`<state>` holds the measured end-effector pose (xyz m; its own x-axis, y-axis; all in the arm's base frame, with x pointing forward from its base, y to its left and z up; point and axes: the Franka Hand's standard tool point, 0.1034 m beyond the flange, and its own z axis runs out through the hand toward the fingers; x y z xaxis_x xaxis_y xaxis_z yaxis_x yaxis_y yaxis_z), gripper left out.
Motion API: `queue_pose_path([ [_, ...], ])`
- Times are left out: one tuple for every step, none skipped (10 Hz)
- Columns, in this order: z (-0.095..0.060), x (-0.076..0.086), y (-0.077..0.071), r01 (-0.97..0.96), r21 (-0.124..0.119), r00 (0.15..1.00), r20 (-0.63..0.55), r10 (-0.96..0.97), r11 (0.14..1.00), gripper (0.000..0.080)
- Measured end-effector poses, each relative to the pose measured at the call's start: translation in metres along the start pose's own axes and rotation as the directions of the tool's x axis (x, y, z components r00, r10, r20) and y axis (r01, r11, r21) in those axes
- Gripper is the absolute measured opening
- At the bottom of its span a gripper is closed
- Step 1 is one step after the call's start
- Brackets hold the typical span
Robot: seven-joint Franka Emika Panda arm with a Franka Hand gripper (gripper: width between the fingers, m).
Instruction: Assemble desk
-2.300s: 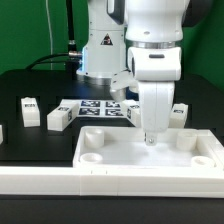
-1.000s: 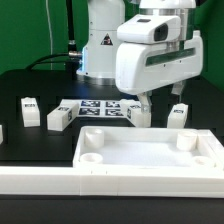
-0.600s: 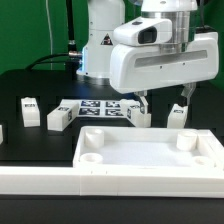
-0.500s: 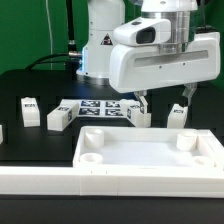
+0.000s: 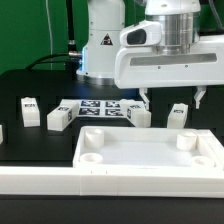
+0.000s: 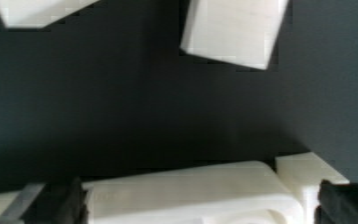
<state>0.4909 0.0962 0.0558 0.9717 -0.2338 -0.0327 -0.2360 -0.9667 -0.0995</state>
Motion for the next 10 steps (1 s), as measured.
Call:
queue_pose_path([
  [0.002, -0.003, -0.004, -0.026, 0.001, 1.0, -0.005, 0.026, 1.0, 0.0648],
  [0.006, -0.009, -0.008, -0.041, 0.0, 0.999, -0.007, 0.041, 0.999, 0.0648],
  [0.009, -0.015, -0.008, -0.018, -0.006, 1.0, 0.009, 0.018, 1.0, 0.0648],
  [0.008, -0.014, -0.007, -0.016, -0.009, 1.0, 0.024, 0.016, 1.0, 0.0648],
  [0.008, -0.014, -0.008, -0.015, -0.008, 1.0, 0.022, 0.015, 1.0, 0.0648],
  [0.009, -0.018, -0.006, 0.0, -0.017, 0.998, 0.06, 0.001, 1.0, 0.0648],
  [0.009, -0.02, -0.002, 0.002, -0.023, 0.989, 0.147, 0.001, 1.0, 0.0648],
  [0.011, -0.019, -0.001, -0.01, -0.014, 0.98, 0.198, 0.012, 1.0, 0.0648],
  [0.011, -0.019, -0.003, -0.007, -0.017, 0.974, 0.228, 0.011, 1.0, 0.0648],
  [0.011, -0.025, -0.003, 0.015, -0.015, 0.956, 0.294, -0.01, 1.0, 0.0648],
])
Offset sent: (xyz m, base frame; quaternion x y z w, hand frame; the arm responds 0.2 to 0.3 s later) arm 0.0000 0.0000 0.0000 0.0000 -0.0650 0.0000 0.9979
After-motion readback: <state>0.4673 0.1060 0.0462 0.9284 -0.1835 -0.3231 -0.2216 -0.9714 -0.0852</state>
